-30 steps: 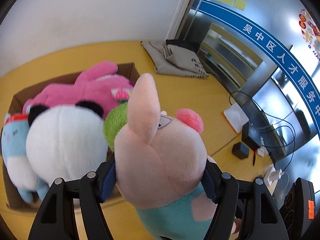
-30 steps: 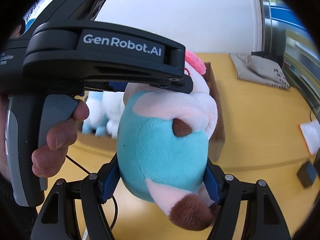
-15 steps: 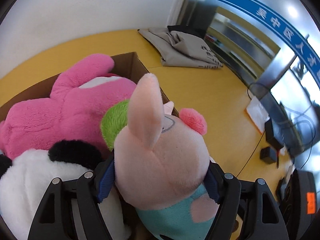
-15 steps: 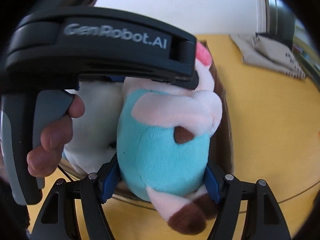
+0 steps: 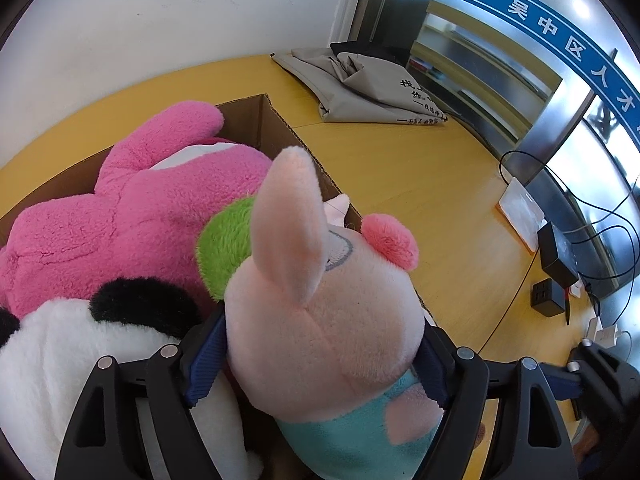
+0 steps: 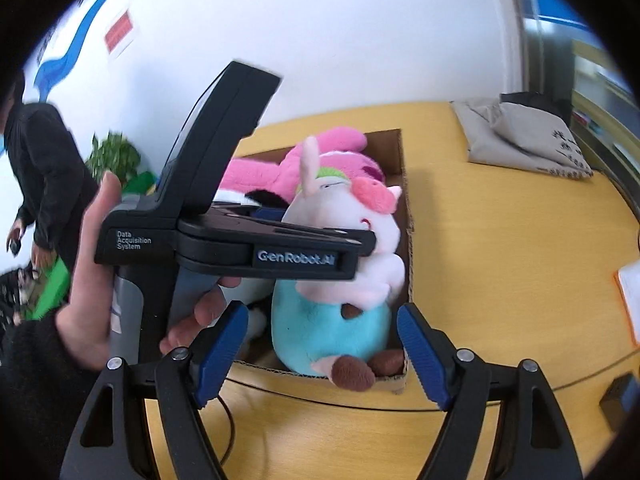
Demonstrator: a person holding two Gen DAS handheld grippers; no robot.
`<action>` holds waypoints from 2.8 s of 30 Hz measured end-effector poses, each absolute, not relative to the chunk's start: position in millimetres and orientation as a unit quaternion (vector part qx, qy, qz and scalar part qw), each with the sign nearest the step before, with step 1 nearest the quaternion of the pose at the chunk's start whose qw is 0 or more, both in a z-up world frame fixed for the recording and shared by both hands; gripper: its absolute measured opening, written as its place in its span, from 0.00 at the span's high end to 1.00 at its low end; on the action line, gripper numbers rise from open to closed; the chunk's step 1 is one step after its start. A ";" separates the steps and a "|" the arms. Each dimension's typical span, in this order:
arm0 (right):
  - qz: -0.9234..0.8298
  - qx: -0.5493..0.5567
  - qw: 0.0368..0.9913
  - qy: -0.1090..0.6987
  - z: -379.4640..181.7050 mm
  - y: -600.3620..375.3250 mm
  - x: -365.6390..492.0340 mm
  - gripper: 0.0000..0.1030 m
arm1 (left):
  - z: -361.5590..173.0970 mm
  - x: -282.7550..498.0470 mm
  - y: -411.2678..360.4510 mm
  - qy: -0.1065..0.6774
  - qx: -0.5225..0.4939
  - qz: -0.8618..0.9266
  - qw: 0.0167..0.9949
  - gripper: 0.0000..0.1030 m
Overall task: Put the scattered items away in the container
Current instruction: 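Carry the pink pig with both grippers over the box and lower it, then open both grippers and pull both tools back from the box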
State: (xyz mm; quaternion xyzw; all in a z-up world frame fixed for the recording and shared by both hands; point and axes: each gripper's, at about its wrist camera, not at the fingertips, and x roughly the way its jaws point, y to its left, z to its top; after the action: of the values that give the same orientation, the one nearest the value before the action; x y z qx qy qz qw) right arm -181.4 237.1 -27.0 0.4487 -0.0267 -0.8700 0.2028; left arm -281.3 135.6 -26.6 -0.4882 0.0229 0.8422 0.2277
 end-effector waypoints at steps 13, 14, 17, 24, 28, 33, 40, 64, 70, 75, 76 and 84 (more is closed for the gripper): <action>-0.861 0.477 0.179 -0.004 -52.5 226.2 -183.6 0.42 | 1.4 -266.6 121.0 -0.002 -0.467 0.857 0.218 0.16; -0.862 0.475 0.176 -0.006 -51.8 226.4 -182.4 0.41 | -1.5 -267.1 121.7 -0.002 -0.464 0.860 0.213 0.15; -0.866 0.471 0.167 -0.009 -49.1 227.3 -178.4 0.39 | -11.4 -270.3 131.2 0.013 -0.463 0.864 0.196 0.09; -0.897 0.424 0.124 -0.005 -20.1 245.3 -140.2 0.22 | 9.6 -253.8 130.1 0.008 -0.453 0.875 0.169 0.09; -0.909 0.402 0.110 0.005 -6.6 246.5 -113.7 0.22 | 53.0 -214.4 103.9 -0.004 -0.400 0.903 0.157 0.09; -0.914 0.390 0.113 -0.003 5.0 244.8 -94.7 0.22 | 99.4 -146.3 58.0 -0.019 -0.349 0.930 0.111 0.04; -0.926 0.365 0.099 0.021 22.6 216.7 -57.4 0.22 | 78.4 -56.0 18.0 0.032 -0.348 0.937 0.020 0.02; -0.935 0.341 0.077 0.065 36.3 182.0 -10.9 0.21 | 27.4 25.2 -19.3 -0.042 -0.372 0.927 -0.009 0.02; -0.934 0.343 0.078 0.063 35.2 181.4 -8.7 0.21 | 27.5 24.9 -19.7 -0.046 -0.374 0.926 -0.009 0.02; -0.934 0.344 0.078 0.061 34.2 181.0 -6.4 0.21 | 26.5 25.6 -19.1 -0.042 -0.374 0.926 -0.010 0.02; -0.933 0.345 0.078 0.061 33.6 181.1 -6.1 0.21 | 26.1 25.6 -19.2 -0.043 -0.375 0.926 -0.009 0.02; -0.934 0.345 0.077 0.059 33.9 181.0 -3.5 0.21 | 26.1 28.3 -19.3 -0.040 -0.375 0.926 -0.005 0.02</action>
State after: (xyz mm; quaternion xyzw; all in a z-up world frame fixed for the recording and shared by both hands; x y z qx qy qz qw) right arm -3.5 181.0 33.9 0.3447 0.0587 -0.9337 0.0772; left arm 28.3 -19.3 26.1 -0.3751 -0.0404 0.9261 -0.0054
